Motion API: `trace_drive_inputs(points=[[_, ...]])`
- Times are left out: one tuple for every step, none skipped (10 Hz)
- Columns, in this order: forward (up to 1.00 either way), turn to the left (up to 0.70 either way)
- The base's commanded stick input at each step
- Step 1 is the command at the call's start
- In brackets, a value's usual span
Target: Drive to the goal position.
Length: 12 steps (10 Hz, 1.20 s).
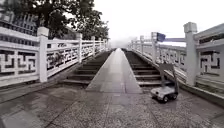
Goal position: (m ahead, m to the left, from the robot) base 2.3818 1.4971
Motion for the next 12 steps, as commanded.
trace_drive_inputs(points=[[0.03,0.01],[0.03,0.01],[0.03,0.01],[0.03,0.01],[0.03,0.01],[0.03,0.01],[0.03,0.01],[0.03,0.01],[0.03,0.01],[0.03,0.01],[0.03,0.01],[0.03,0.01]])
